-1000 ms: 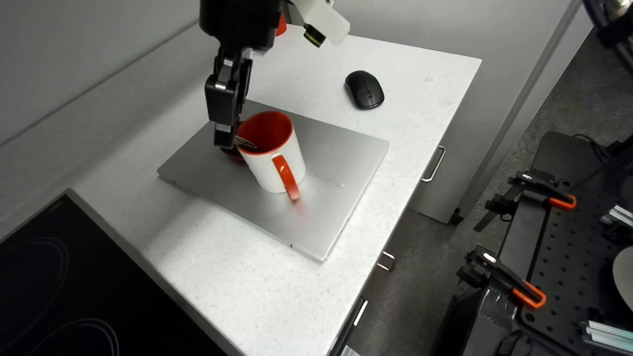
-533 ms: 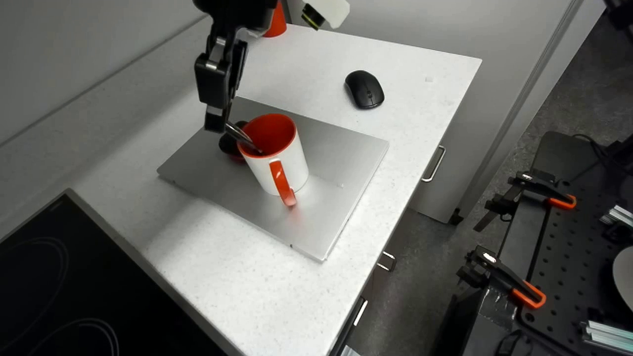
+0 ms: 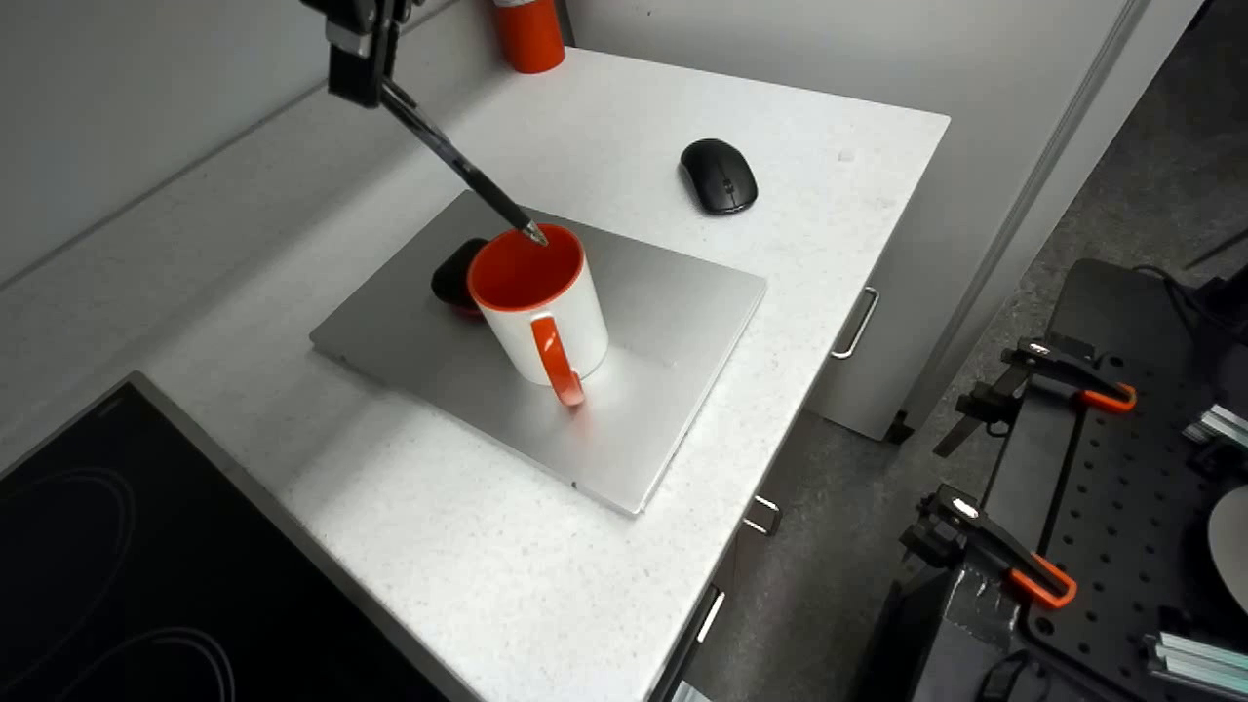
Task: Put the pen near the mouse
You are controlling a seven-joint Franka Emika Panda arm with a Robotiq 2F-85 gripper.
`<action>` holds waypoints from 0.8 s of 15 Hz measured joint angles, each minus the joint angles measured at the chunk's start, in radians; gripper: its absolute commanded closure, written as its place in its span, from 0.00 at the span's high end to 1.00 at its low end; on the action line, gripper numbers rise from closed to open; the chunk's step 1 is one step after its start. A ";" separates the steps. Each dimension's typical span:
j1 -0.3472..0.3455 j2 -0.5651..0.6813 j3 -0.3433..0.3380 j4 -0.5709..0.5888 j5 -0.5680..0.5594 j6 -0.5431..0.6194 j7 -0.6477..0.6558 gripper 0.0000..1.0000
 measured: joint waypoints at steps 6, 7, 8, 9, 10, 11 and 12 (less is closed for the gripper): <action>-0.048 -0.003 -0.031 0.002 -0.420 -0.009 0.408 0.03; -0.060 0.007 -0.040 0.002 -0.473 -0.018 0.460 0.12; -0.072 0.018 -0.048 0.003 -0.517 -0.032 0.508 0.12; -0.081 0.028 -0.054 0.003 -0.543 -0.044 0.537 0.12; -0.086 0.034 -0.058 0.005 -0.553 -0.049 0.549 0.12; -0.088 0.038 -0.058 0.006 -0.554 -0.051 0.554 0.12; -0.088 0.038 -0.058 0.007 -0.554 -0.051 0.557 0.12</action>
